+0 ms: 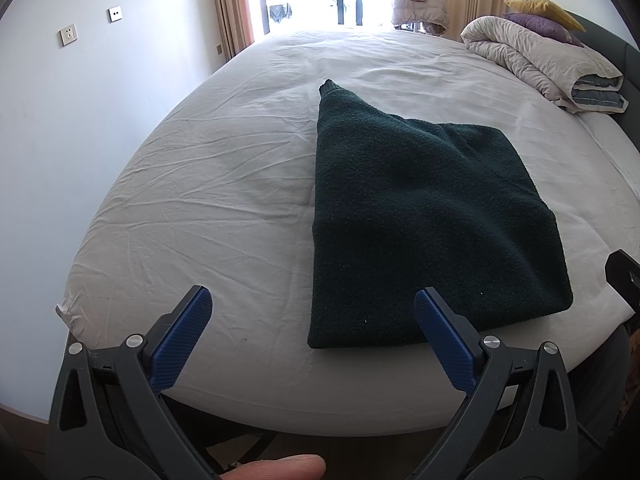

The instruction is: Fold small clothes

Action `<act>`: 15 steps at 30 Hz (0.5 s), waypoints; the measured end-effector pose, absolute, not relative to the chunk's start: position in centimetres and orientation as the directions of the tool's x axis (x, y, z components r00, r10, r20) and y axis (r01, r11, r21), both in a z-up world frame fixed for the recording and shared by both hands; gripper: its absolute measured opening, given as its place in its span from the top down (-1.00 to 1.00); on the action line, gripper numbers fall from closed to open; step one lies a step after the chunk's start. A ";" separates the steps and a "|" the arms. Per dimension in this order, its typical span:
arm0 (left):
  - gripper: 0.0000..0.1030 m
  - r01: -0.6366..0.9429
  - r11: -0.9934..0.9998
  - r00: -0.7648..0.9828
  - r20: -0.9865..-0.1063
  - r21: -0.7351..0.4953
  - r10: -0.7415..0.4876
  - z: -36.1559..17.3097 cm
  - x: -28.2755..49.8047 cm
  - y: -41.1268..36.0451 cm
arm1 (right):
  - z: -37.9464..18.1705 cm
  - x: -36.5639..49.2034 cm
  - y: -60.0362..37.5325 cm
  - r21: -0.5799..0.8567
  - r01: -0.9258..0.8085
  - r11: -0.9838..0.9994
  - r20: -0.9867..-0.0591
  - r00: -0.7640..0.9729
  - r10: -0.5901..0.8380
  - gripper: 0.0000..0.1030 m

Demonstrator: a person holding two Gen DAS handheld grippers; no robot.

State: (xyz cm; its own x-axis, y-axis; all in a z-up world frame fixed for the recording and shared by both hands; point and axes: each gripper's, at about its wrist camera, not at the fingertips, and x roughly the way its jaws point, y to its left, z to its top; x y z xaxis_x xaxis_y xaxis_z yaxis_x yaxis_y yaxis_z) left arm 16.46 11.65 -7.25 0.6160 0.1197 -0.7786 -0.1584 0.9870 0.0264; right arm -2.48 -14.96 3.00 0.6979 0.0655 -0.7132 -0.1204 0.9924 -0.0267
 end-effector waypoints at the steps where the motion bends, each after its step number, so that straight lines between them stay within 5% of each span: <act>1: -1.00 -0.159 0.987 0.616 -0.779 0.026 0.120 -7.2 16.5 11.7 | 3.0 -2.5 -15.0 -0.026 -0.120 0.992 -0.713 0.698 0.066 -1.00; 15: -1.00 -0.163 0.986 0.620 -0.775 0.026 0.123 -7.2 16.2 11.7 | 3.0 -2.5 -14.9 -0.026 -0.121 0.992 -0.713 0.698 0.066 -1.00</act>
State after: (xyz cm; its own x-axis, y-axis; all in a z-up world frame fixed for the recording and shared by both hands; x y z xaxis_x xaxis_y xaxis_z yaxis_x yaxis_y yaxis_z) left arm 16.22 11.69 -7.21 0.6195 0.1231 -0.7753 -0.1629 0.9863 0.0265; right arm -2.50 -14.90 2.97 0.6980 0.0660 -0.7130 -0.1206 0.9923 -0.0263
